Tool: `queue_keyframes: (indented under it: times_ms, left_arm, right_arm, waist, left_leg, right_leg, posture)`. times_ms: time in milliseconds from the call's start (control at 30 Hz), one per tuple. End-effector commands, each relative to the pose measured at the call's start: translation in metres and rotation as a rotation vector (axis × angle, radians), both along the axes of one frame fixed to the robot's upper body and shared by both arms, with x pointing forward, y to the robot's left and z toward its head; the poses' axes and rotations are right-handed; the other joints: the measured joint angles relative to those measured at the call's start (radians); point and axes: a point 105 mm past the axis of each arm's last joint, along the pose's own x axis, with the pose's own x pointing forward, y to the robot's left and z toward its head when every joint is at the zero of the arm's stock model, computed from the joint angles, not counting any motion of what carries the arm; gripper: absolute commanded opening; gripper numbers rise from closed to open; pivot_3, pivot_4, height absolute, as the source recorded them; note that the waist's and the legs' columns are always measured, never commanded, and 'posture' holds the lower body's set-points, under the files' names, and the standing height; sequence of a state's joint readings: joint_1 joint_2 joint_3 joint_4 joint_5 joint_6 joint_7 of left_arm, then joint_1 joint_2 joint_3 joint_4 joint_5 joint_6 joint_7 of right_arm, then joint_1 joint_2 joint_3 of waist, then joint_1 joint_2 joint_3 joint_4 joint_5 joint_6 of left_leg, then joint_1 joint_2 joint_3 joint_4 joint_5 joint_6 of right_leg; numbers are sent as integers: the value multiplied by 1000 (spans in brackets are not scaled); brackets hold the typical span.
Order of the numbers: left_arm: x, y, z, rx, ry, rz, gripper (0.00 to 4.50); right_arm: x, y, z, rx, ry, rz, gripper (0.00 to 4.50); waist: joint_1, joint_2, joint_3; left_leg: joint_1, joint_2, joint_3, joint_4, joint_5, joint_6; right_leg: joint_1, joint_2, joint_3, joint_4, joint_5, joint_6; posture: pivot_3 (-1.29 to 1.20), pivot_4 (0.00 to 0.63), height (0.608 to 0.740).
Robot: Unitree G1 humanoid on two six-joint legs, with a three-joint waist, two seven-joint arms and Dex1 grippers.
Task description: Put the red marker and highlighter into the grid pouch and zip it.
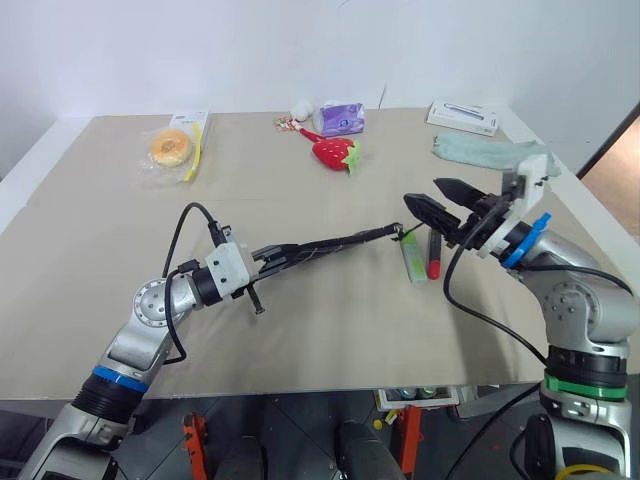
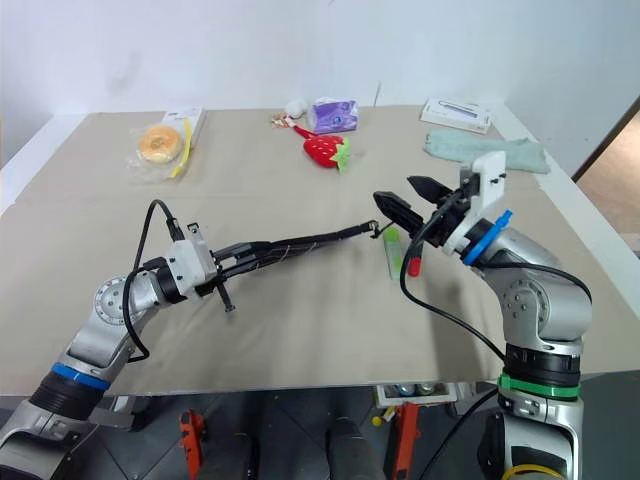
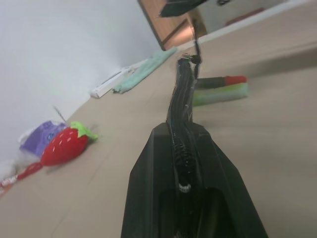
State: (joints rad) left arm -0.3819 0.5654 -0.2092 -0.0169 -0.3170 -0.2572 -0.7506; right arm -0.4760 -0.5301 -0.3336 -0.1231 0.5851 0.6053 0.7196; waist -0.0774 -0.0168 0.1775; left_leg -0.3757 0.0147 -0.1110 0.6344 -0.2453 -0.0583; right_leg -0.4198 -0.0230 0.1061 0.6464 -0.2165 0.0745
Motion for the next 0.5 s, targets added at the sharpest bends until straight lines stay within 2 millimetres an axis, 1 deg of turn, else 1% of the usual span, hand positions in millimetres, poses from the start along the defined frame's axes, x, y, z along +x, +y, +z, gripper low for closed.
queue_keyframes:
  times_ms: [33, 200, 300, 400, 467, 500]
  left_arm:
    - [-2, 1, 18, -40, -29, -4, 0]
    - [-1, -1, 22, -47, -28, -10, 0]
    - [-1, -2, 24, -45, -32, -11, 0]
    - [-1, -3, 24, -41, -35, -15, 0]
    - [-1, -4, 24, -38, -37, -16, 0]
    - [-1, -4, 24, -37, -37, -16, 0]
  right_arm:
    - [-7, -3, 1, -16, -52, -14, 4479]
    - [-8, 8, -18, -52, 2, 13, 4479]
    - [-5, 11, -25, -70, 24, 10, 4479]
    - [0, 20, -32, -96, 41, 24, 4479]
    - [3, 21, -34, -102, 43, 16, 3974]
    - [4, 20, -33, -100, 42, 8, 3577]
  waist:
    - [0, 0, 0]
    - [0, 0, 0]
    - [0, 0, 0]
    - [0, 0, 0]
    - [0, 0, 0]
    - [0, 0, 0]
  left_leg:
    - [0, 0, 0, 0, 0, 0]
    - [1, 0, 1, 0, 0, 0]
    - [1, 0, 1, 0, 0, 0]
    - [0, 0, 1, 0, 0, 0]
    - [0, 0, 1, 0, 0, 0]
    - [0, 0, 1, 0, 0, 0]
  right_leg:
    - [0, 0, 0, 0, 0, 0]
    - [0, 0, 1, 0, 0, 0]
    - [0, 0, 1, 0, 0, 0]
    - [0, 0, 1, 0, 0, 0]
    - [0, 0, 1, 0, 0, 0]
    - [0, 0, 1, 0, 0, 0]
  posture:
    - [0, 150, 740]
    - [0, 150, 740]
    - [0, 150, 740]
    - [0, 150, 740]
    - [0, 150, 740]
    - [0, 150, 740]
